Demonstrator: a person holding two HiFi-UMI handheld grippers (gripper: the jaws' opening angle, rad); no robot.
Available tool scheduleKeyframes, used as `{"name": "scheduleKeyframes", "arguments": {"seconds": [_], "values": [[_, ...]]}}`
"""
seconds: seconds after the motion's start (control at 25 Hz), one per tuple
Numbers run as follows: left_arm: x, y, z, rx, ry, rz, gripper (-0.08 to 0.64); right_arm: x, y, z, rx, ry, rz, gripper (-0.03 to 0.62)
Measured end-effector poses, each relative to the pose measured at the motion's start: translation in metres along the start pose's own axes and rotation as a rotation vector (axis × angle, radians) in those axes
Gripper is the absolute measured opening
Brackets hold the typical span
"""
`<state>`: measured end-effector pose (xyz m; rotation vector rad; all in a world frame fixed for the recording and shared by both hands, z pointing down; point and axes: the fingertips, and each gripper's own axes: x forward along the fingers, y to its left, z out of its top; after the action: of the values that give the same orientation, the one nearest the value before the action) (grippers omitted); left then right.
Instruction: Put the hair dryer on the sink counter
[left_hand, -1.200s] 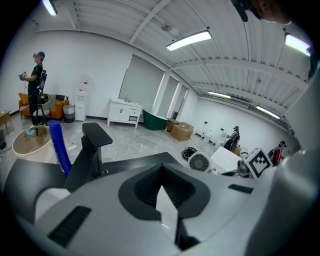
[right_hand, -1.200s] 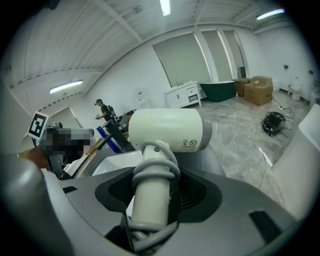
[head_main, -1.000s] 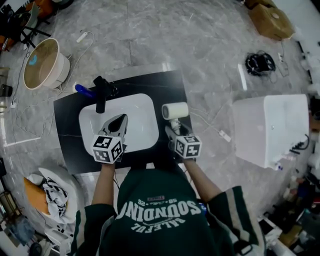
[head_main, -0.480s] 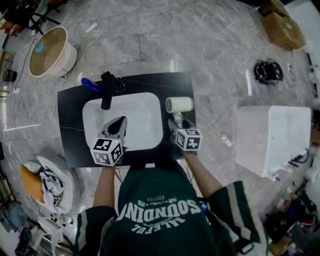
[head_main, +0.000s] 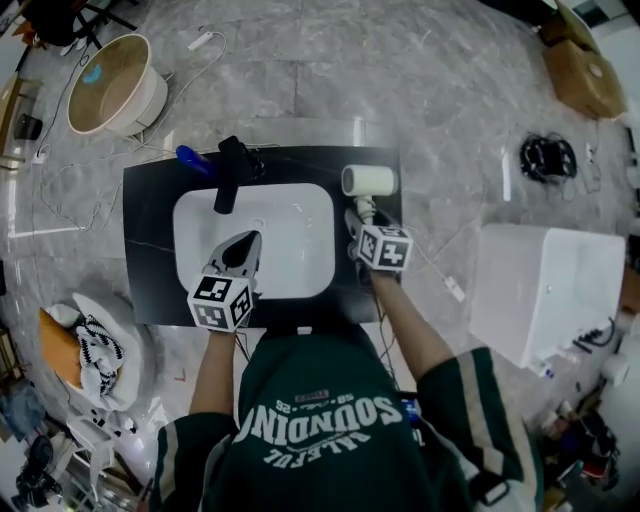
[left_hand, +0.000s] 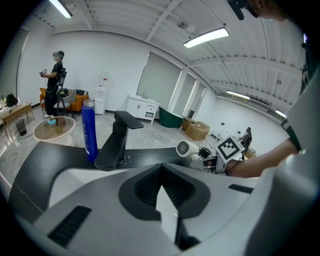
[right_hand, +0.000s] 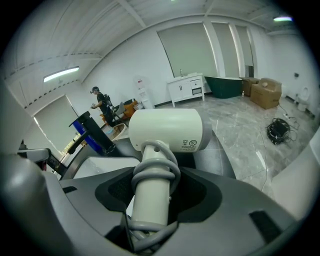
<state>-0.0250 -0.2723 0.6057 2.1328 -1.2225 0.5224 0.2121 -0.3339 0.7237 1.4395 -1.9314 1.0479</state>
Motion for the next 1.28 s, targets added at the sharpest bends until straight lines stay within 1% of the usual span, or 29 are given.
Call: {"name": "scheduleKeyframes", "arguments": {"seconds": [0.24, 0.48, 0.68, 0.96, 1.28], "values": [[-0.008, 0.009, -0.005, -0.021, -0.005, 0.025, 0.0, 0.027, -0.007, 0.021, -0.001, 0.024, -0.039, 0.236], [-0.017, 0.023, -0.008, -0.039, -0.015, 0.055, 0.0, 0.046, -0.012, 0.03, -0.041, 0.058, -0.089, 0.236], [-0.02, 0.03, -0.011, -0.052, -0.015, 0.064, 0.001, 0.055, -0.015, 0.027, -0.026, 0.084, -0.124, 0.237], [-0.025, 0.032, -0.018, -0.063, -0.007, 0.066, 0.0, 0.058, -0.016, 0.025, -0.108, 0.107, -0.183, 0.238], [-0.033, 0.034, -0.019, -0.059, -0.017, 0.065, 0.001, 0.059, -0.014, 0.023, -0.145, 0.126, -0.193, 0.238]]}}
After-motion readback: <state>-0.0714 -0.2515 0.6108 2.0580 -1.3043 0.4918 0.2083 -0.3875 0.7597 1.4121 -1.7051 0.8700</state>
